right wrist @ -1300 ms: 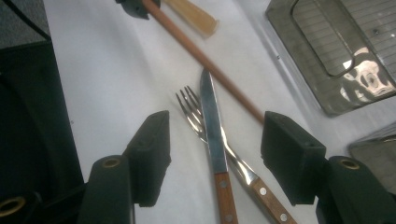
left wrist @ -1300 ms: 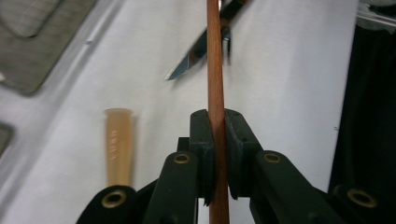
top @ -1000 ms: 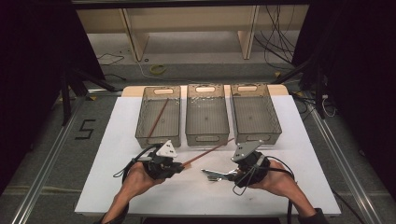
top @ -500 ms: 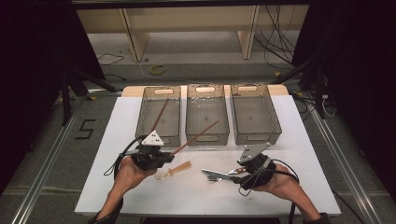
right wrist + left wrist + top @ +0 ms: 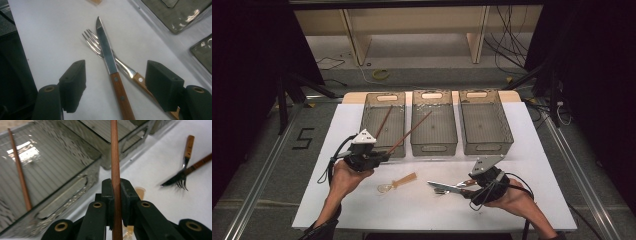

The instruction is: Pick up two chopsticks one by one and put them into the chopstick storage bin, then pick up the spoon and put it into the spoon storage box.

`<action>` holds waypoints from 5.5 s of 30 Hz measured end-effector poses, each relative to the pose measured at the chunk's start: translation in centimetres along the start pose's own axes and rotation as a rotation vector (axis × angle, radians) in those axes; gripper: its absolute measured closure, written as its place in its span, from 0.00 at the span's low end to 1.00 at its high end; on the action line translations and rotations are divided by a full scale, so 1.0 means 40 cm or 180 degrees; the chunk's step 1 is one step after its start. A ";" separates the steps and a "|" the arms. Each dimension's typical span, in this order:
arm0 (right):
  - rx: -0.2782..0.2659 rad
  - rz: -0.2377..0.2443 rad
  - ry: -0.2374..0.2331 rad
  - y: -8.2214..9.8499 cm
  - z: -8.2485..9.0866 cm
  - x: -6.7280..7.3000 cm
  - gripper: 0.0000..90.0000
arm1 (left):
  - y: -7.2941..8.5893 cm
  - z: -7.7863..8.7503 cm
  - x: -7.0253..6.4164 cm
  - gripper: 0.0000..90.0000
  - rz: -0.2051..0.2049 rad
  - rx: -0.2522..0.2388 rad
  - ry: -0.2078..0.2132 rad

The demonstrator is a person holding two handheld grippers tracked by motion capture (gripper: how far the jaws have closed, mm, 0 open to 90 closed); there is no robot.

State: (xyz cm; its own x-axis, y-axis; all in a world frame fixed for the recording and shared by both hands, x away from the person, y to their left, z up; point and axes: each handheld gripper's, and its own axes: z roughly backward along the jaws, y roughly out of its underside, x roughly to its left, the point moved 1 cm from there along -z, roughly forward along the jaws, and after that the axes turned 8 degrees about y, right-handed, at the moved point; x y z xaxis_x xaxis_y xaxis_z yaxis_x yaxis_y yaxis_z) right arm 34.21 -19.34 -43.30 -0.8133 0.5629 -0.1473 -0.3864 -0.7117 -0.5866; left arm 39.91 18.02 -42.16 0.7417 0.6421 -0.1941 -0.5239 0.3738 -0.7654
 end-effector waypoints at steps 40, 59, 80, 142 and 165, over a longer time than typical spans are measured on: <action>-0.0012 -0.0133 -0.0026 0.028 0.004 -0.006 0.38 | -0.059 -0.004 0.224 0.92 0.0720 -0.0144 -0.0544; 0.0010 -0.0145 -0.0029 0.036 0.005 -0.007 0.38 | -0.052 -0.050 0.255 0.92 0.0888 0.0037 -0.0595; -0.0023 -0.0168 -0.0027 0.040 0.010 -0.012 0.38 | -0.060 -0.012 0.201 0.48 0.0822 -0.0206 -0.0218; -0.0336 -0.0519 -0.0007 0.072 0.019 -0.032 0.37 | 0.052 -0.116 -0.068 0.20 -0.0347 0.0791 0.0289; -0.0342 -0.0578 -0.0018 0.084 0.023 -0.040 0.37 | 0.072 -0.176 -0.080 0.29 -0.0537 0.1180 0.0295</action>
State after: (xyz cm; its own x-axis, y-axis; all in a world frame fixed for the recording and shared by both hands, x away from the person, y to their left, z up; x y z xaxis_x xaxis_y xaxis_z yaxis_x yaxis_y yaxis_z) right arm 33.81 -22.99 -44.30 -0.7370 0.6754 -0.0272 -0.4785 -0.5497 -0.6847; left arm 38.96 12.32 -48.09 0.8556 0.4947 -0.1522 -0.4947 0.6951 -0.5217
